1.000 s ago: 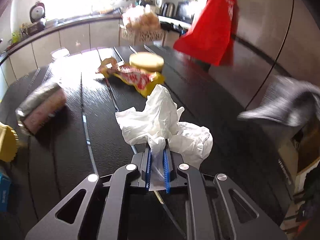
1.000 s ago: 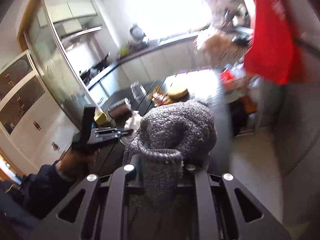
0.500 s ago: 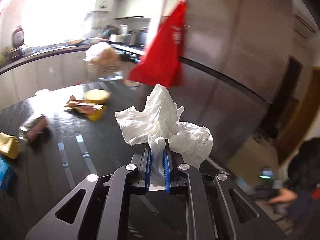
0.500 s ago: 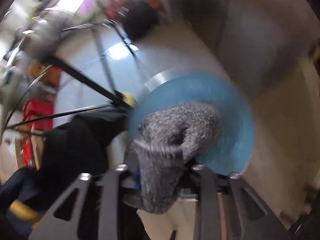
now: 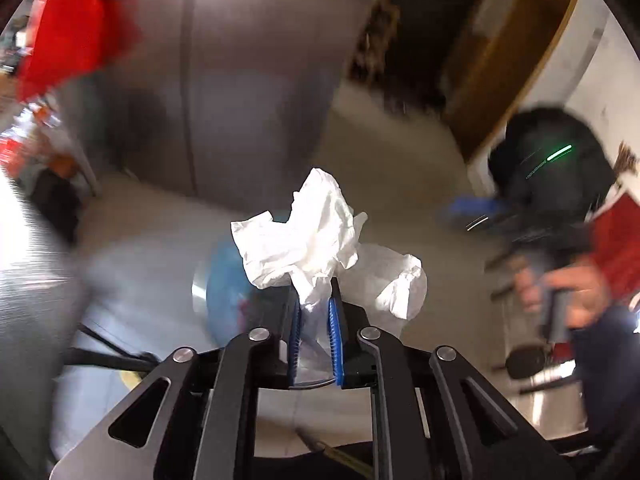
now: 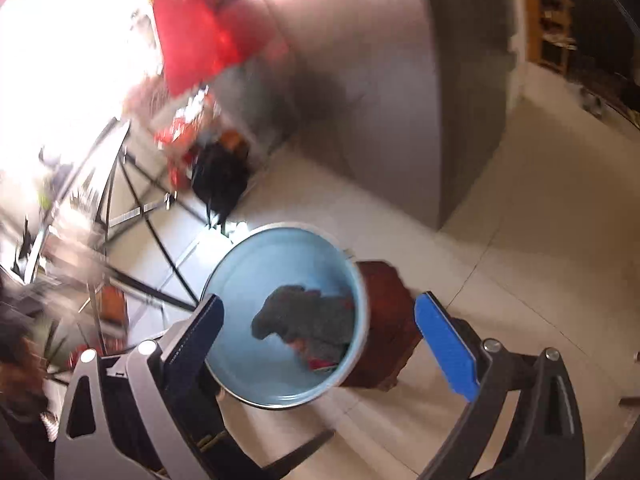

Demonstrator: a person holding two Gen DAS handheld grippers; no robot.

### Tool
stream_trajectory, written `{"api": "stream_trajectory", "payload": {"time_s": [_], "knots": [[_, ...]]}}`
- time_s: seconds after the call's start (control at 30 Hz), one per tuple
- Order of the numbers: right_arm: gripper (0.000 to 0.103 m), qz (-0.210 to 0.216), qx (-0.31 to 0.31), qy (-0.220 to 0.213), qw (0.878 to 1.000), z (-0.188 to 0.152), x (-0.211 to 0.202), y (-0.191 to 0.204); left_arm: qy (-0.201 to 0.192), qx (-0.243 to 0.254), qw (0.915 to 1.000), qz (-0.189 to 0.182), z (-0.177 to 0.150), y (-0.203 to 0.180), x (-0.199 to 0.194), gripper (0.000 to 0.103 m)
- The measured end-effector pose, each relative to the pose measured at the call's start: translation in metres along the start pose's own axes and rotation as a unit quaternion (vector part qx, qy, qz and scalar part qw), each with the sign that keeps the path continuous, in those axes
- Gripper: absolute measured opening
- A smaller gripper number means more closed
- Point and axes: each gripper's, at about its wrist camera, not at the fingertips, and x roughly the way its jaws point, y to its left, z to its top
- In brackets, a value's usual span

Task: Collect trash
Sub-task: 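Carry the grey cloth and white tissue to the blue bin and release both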

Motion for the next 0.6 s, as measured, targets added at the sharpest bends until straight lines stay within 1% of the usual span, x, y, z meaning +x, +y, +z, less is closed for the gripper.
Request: {"api": "stream_trajectory", "payload": {"time_s": [0.03, 0.07, 0.1, 0.13, 0.17, 0.23, 0.27, 0.33, 0.4, 0.43, 0.47, 0.5, 0.53, 0.6], "knots": [[0.097, -0.002, 0.005, -0.004, 1.000, -0.003, -0.005, -0.006, 0.024, 0.002, 0.9997, 0.001, 0.003, -0.003, 0.028, 0.020], [0.097, -0.004, 0.008, -0.006, 1.000, -0.005, -0.007, -0.007, 0.042, 0.003, 0.9991, 0.003, 0.004, -0.005, 0.047, 0.042], [0.098, -0.005, 0.013, -0.009, 1.000, -0.010, -0.009, -0.013, 0.061, 0.003, 0.9981, 0.007, 0.005, -0.006, 0.070, 0.057], [0.100, -0.007, 0.020, -0.011, 1.000, -0.014, -0.010, -0.019, 0.071, 0.005, 0.9974, 0.009, 0.007, -0.006, 0.085, 0.087], [0.100, -0.009, 0.024, -0.011, 1.000, -0.016, -0.009, -0.019, 0.078, 0.006, 0.9969, 0.011, 0.009, -0.007, 0.095, 0.095], [0.100, -0.009, 0.035, -0.010, 0.999, -0.017, -0.010, -0.029, 0.084, 0.002, 0.9963, 0.019, 0.013, -0.006, 0.103, 0.095], [0.100, -0.009, 0.036, -0.008, 0.999, -0.018, -0.008, -0.028, 0.083, -0.004, 0.9963, 0.021, 0.015, -0.004, 0.101, 0.095], [0.100, -0.009, 0.024, -0.008, 1.000, -0.009, -0.001, -0.014, 0.064, -0.009, 0.9977, 0.023, 0.013, -0.002, 0.080, 0.095], [0.100, 0.002, -0.011, -0.016, 1.000, 0.009, 0.001, 0.013, 0.018, -0.030, 0.9993, 0.010, 0.016, 0.008, 0.035, 0.095], [0.100, 0.012, -0.033, -0.023, 0.999, 0.020, 0.004, 0.030, -0.011, -0.042, 0.9991, 0.001, 0.018, 0.017, 0.009, 0.095], [0.100, 0.021, -0.052, -0.030, 0.998, 0.029, 0.005, 0.047, -0.049, -0.054, 0.9973, -0.001, 0.018, 0.026, -0.025, 0.095], [0.100, 0.038, -0.087, -0.039, 0.995, 0.044, 0.008, 0.076, -0.081, -0.063, 0.9948, 0.003, 0.016, 0.036, -0.056, 0.095], [0.100, 0.061, -0.123, -0.047, 0.989, 0.059, 0.012, 0.109, -0.120, -0.077, 0.9896, 0.018, 0.010, 0.054, -0.098, 0.095], [0.100, 0.103, -0.191, -0.056, 0.975, 0.082, 0.022, 0.179, -0.161, -0.103, 0.9800, 0.056, -0.006, 0.082, -0.149, 0.095]]}}
